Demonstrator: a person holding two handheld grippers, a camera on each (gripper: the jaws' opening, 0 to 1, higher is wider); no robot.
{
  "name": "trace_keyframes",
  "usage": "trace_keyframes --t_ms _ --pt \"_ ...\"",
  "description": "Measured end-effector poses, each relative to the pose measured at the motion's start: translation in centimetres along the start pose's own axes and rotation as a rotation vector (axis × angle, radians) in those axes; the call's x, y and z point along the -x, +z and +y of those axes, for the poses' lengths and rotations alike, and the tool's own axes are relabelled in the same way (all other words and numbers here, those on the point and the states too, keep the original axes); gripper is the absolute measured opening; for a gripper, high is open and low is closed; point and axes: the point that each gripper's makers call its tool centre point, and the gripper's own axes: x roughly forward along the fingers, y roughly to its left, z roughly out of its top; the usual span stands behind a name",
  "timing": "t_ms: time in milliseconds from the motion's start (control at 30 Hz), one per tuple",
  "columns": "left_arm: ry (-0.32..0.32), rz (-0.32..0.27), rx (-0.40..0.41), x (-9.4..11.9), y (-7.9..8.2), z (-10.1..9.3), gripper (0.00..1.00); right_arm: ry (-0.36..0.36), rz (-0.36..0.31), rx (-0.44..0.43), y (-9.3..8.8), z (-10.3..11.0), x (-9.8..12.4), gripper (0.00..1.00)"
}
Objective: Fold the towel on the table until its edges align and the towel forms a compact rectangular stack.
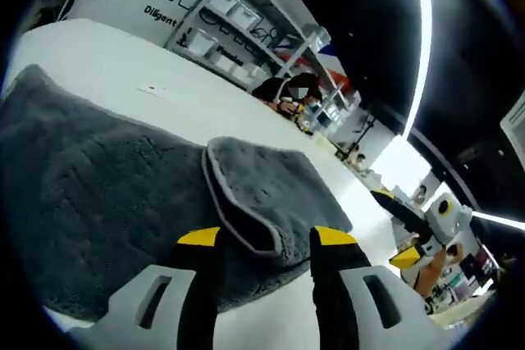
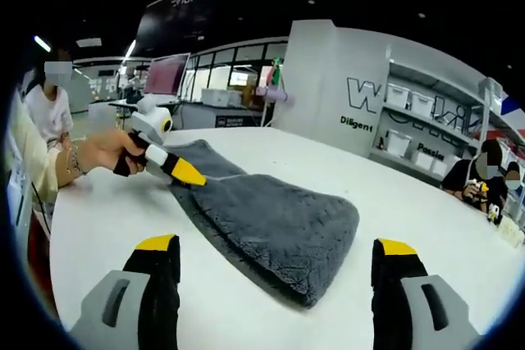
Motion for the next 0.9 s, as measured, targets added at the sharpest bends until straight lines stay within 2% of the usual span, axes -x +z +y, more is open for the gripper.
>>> trace_keyframes --t_ms 67,133,300,433,600,900 --pt "-0.002 -0.018 0.04 -0.1 0.3 0.4 0.3 0.003 0.0 0.004 0.0 0.1 0.0 0.99" --pt "-0.006 -0.018 0.048 -0.3 0.3 0.7 0.27 0.006 0.002 0.006 0.0 0.3 0.0 0.99" --pt "-0.013 -0.028 0.015 -0.3 0.0 0.5 0.21 0.009 0.014 0.018 -0.3 0.4 0.0 0.98" --pt "-0.018 -0.041 0.009 -0.4 0.0 0.7 0.09 0.023 0.009 0.013 -0.2 0.5 0.0 0.98" --pt "-0.031 -0.031 -0.059 -0.2 -0.1 -0.2 0.06 0.015 0.011 0.012 -0.2 0.3 0.1 0.98" --pt "-0.039 -0.036 -0.201 0.7 1.1 -1.7 0.05 0.018 0.012 0.014 -0.1 0.4 0.0 0.99"
